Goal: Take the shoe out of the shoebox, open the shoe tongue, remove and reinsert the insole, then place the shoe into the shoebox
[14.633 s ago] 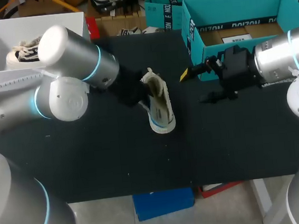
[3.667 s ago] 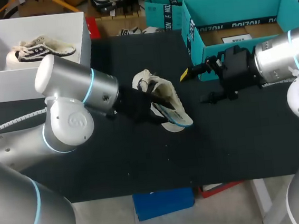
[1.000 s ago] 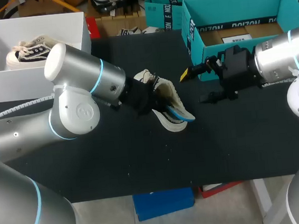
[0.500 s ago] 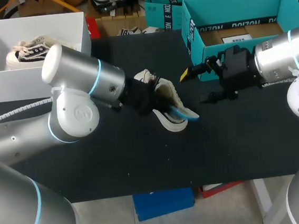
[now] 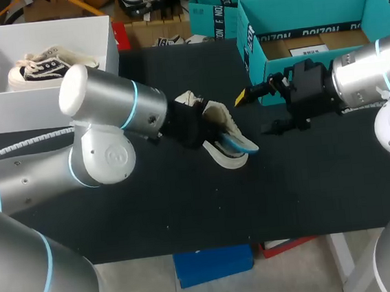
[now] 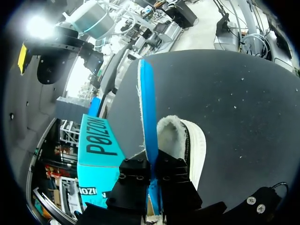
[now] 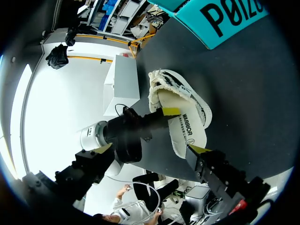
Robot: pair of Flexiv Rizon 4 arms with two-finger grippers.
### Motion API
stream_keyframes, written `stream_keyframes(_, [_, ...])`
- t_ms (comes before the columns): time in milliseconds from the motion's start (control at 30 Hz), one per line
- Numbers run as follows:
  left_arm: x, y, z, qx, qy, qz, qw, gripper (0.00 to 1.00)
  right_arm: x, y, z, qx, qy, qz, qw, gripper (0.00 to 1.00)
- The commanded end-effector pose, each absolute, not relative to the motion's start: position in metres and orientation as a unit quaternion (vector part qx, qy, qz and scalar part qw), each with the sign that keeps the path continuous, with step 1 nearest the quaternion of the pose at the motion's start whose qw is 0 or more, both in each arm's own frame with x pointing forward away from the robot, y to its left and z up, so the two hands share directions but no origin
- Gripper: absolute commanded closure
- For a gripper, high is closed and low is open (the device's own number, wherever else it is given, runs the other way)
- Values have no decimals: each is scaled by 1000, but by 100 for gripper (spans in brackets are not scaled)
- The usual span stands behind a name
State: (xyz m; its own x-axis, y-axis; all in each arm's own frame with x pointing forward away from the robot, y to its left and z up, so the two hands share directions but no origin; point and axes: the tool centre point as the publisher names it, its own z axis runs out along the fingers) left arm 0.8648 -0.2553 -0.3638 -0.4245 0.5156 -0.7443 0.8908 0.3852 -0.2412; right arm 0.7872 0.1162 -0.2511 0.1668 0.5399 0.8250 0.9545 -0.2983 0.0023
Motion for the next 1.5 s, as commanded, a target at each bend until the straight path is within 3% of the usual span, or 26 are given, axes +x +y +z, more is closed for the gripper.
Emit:
stream_keyframes(33, [871, -260, -367, 453, 787, -310, 283, 100, 788, 118, -251, -713, -524, -376, 275, 0])
stream_keyframes(1000, [892, -227, -375, 441, 833, -183, 279, 100, 788, 118, -251, -713, -524, -376, 275, 0])
stream_keyframes(1500, [915, -222, -383, 384, 852, -217, 281, 100, 788, 118, -251, -713, -524, -376, 275, 0])
